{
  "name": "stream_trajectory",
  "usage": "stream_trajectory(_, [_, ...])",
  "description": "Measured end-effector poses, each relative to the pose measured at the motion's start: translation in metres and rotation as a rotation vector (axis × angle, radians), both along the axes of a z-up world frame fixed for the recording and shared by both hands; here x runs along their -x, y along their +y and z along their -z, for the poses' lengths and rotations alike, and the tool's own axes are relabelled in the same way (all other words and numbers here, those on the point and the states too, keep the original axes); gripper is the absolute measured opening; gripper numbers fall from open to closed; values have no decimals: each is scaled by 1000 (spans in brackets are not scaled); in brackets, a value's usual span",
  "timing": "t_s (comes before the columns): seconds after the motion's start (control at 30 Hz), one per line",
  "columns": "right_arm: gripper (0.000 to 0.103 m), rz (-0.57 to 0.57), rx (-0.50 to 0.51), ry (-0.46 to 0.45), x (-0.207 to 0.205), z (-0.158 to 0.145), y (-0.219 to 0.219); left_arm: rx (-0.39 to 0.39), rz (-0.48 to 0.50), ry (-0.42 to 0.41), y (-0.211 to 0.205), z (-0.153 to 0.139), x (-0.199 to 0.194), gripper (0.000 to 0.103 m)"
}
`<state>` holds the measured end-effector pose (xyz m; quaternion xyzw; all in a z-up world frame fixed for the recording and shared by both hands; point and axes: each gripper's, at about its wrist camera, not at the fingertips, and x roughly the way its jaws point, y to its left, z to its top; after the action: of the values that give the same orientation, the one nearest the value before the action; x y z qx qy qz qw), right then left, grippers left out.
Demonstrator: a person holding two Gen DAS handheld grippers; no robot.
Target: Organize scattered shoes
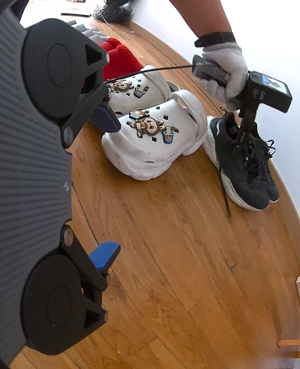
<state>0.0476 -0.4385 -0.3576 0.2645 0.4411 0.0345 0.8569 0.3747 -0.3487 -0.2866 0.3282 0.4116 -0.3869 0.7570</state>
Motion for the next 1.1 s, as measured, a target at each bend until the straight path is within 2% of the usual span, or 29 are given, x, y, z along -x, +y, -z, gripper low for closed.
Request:
stream_trajectory(0.27, [102,-6,13,-10,-3,-1,1,-32,298,74,18,2,20,8])
stream_trajectory(0.33, [102,-32,46,-22,-7,-1,1,-42,317,96,24,1,18,12])
stream_trajectory(0.43, [102,-96,130,-65,-17,-4,4,-17,241,126,34,-9,7,28])
stream_trajectory(0.5, [102,-154,204,-119,-32,-6,4,87,126,142,47,-26,1,49])
stream_trajectory(0.53, [102,-180,242,-149,-42,-8,4,131,79,144,52,-34,1,56])
stream_trajectory(0.67, [102,-230,278,-236,-77,-14,-5,274,-98,167,76,-61,7,60])
stream_trajectory(0.8, [102,-284,298,-297,-124,-17,-11,337,-231,184,105,-75,17,65])
stream_trajectory(0.9, [102,-340,362,-296,-166,-13,-2,379,-319,212,133,-81,27,67])
stream_trajectory(0.97, [102,-373,383,-289,-182,-10,4,388,-350,221,152,-84,37,69])
stream_trajectory(1.1, [102,-482,441,-279,-211,-1,23,353,-377,231,173,-77,43,72])
